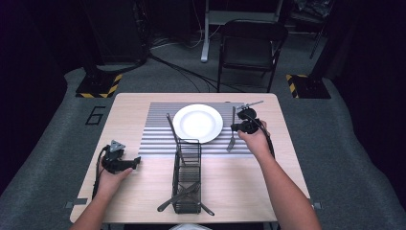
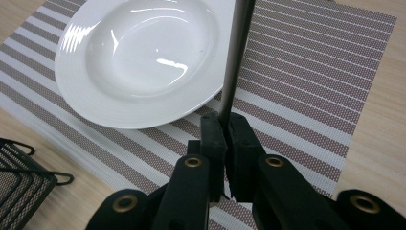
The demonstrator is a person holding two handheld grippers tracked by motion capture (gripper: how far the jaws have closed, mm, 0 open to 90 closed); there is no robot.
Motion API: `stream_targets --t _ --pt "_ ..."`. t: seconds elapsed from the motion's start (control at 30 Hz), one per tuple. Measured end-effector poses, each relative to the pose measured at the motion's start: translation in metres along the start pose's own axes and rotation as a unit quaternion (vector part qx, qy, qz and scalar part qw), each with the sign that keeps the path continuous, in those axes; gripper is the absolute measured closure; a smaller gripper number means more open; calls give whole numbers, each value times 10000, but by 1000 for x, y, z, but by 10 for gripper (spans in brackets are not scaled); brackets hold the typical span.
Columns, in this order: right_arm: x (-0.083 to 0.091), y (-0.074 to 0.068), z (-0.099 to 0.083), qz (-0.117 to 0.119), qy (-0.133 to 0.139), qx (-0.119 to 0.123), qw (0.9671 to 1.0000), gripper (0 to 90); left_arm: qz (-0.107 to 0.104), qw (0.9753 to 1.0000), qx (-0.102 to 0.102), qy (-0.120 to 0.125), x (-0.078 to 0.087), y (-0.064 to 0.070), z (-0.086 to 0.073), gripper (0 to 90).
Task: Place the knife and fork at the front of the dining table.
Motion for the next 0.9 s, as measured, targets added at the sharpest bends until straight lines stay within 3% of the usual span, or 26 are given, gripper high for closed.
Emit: stream_targets --t 0.3,0.5,0.7,0.87,0.9 --pt "-11 9 4 -36 62 -467 9989 870 1 10000 -6 8 0 0 0 148" --pt "-22 19 6 -36 159 -884 9959 869 -7 10000 16 -1 0 0 0 149" --pt "-29 22 6 -2 215 -1049 9942 871 -9 10000 23 2 0 0 0 149" --pt "-37 27 6 11 273 -1290 9913 871 -5 10000 28 4 -1 0 1 151" --pt "-39 30 5 31 295 -1426 9893 872 -5 10000 33 4 -1 0 1 152"
Point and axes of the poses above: each handheld gripper's, and its own axes: x roughly backward along the jaws, z roughly out of its top, y roughly to its right, the point moved 10 cm from there along -x, roughly forward along the jaws, and after that the axes turned 2 degrees about z, right-handed, at the moved point
